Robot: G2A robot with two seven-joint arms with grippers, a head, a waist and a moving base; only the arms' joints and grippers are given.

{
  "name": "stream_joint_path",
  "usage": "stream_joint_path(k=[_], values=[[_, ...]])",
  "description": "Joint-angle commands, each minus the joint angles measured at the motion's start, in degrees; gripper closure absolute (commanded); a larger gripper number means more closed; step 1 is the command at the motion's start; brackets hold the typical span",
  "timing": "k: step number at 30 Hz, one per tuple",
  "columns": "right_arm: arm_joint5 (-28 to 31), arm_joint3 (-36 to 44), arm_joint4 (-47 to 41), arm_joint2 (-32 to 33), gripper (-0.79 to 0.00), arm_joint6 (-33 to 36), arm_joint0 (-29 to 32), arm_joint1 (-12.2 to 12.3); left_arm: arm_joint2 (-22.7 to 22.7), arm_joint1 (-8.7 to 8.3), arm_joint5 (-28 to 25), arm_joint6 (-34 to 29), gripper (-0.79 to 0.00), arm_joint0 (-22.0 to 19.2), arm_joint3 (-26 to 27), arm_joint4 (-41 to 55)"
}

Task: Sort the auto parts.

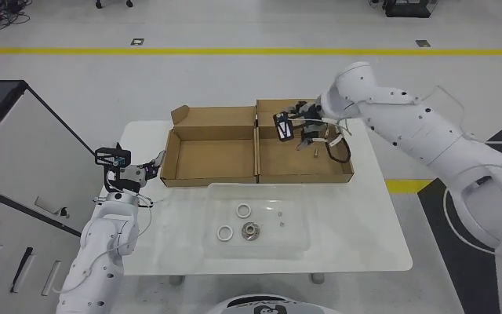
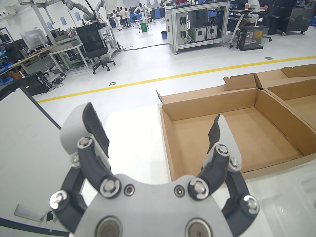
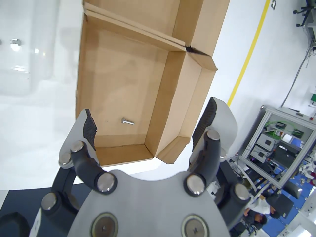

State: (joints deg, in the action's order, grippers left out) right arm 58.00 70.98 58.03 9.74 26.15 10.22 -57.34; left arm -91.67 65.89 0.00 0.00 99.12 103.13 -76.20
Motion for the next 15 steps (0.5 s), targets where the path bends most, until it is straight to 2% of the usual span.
stream_joint_path(k=[1, 8, 15], values=[[0.0, 7.1, -7.3, 0.0, -0.785, 5.4, -0.8, 3.2, 0.0, 0.0, 0.0, 0.0, -0.785, 0.0, 0.0, 0.0], [-0.3, 21.8, -25.1, 0.5, -0.785, 20.2, -2.1, 11.3, 0.0, 0.0, 0.0, 0.0, -0.785, 0.0, 0.0, 0.0], [-8.7, 34.4, -33.9, 0.0, -0.785, 28.8, -0.9, 16.2, 0.0, 0.0, 0.0, 0.0, -0.785, 0.0, 0.0, 0.0]])
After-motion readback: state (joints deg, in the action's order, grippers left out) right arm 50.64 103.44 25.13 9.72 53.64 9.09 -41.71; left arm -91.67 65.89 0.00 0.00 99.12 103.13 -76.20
